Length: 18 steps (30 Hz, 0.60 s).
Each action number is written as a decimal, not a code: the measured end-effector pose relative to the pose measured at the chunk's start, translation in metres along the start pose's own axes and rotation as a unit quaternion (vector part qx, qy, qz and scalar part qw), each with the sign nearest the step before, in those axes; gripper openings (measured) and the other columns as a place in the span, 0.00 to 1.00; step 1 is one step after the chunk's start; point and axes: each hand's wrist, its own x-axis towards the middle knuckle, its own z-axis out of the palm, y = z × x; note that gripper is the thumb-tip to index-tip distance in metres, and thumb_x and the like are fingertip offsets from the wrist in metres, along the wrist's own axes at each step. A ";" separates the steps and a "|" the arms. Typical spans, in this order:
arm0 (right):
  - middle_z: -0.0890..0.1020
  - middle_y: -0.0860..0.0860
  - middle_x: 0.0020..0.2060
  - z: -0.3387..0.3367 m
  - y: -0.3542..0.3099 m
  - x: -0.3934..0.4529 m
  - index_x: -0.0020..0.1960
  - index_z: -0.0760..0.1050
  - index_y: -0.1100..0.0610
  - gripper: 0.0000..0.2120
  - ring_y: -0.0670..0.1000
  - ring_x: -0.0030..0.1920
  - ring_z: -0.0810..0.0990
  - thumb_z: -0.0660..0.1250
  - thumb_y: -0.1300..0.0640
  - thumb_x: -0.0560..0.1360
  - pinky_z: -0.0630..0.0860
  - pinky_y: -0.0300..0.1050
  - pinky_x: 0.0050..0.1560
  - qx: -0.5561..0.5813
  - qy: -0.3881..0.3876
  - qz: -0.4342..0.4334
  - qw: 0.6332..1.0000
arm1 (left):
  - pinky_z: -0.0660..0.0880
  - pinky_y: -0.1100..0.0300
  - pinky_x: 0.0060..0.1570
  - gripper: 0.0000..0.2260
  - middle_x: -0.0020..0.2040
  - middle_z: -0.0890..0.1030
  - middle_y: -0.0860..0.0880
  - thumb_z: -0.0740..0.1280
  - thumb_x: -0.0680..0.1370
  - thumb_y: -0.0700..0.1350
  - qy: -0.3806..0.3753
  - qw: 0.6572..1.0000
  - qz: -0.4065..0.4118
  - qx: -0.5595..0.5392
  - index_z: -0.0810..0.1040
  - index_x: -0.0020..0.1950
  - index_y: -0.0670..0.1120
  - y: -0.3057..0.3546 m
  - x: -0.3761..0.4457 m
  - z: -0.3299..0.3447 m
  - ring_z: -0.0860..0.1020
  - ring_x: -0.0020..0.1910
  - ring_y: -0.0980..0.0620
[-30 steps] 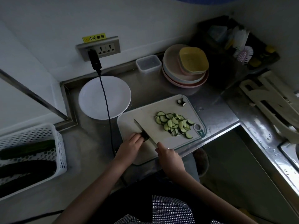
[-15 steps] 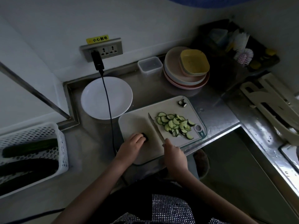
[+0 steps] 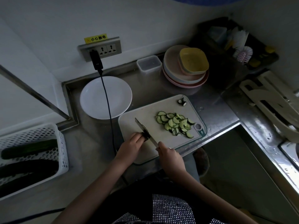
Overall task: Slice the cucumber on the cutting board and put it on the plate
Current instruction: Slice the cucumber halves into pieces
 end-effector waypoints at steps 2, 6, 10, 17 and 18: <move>0.80 0.61 0.44 0.000 0.000 0.000 0.53 0.62 0.54 0.09 0.64 0.45 0.80 0.54 0.48 0.81 0.74 0.54 0.39 -0.003 0.001 -0.001 1.000 | 0.80 0.55 0.33 0.14 0.52 0.74 0.46 0.58 0.71 0.41 -0.008 1.000 -0.007 0.006 0.79 0.52 0.41 0.001 0.000 -0.001 0.71 0.54 0.49; 0.80 0.61 0.43 0.001 0.000 -0.001 0.53 0.62 0.54 0.09 0.63 0.44 0.80 0.53 0.48 0.82 0.73 0.53 0.39 -0.016 -0.002 -0.010 1.000 | 0.79 0.56 0.34 0.15 0.50 0.78 0.43 0.59 0.70 0.41 -0.028 0.999 -0.014 0.019 0.80 0.52 0.40 0.001 -0.001 -0.001 0.71 0.54 0.49; 0.80 0.60 0.44 0.001 -0.001 -0.003 0.54 0.62 0.55 0.08 0.63 0.45 0.80 0.53 0.49 0.82 0.75 0.54 0.40 -0.038 -0.004 -0.023 0.999 | 0.78 0.58 0.34 0.15 0.50 0.78 0.43 0.59 0.70 0.40 -0.026 0.999 -0.011 0.026 0.80 0.51 0.40 0.002 0.000 -0.003 0.71 0.54 0.48; 0.80 0.59 0.46 -0.001 -0.001 -0.003 0.55 0.61 0.54 0.08 0.62 0.46 0.80 0.52 0.50 0.82 0.75 0.53 0.40 -0.064 -0.010 -0.041 0.997 | 0.77 0.59 0.33 0.16 0.48 0.78 0.42 0.56 0.69 0.40 -0.020 0.998 -0.001 0.058 0.80 0.50 0.40 0.003 0.001 -0.003 0.71 0.52 0.47; 0.80 0.59 0.47 -0.001 -0.001 -0.002 0.55 0.61 0.54 0.08 0.63 0.47 0.80 0.52 0.50 0.82 0.74 0.53 0.40 -0.065 -0.011 -0.042 0.997 | 0.77 0.59 0.33 0.16 0.48 0.78 0.42 0.56 0.69 0.40 -0.019 0.998 -0.001 0.060 0.80 0.50 0.39 0.003 0.001 -0.003 0.71 0.52 0.47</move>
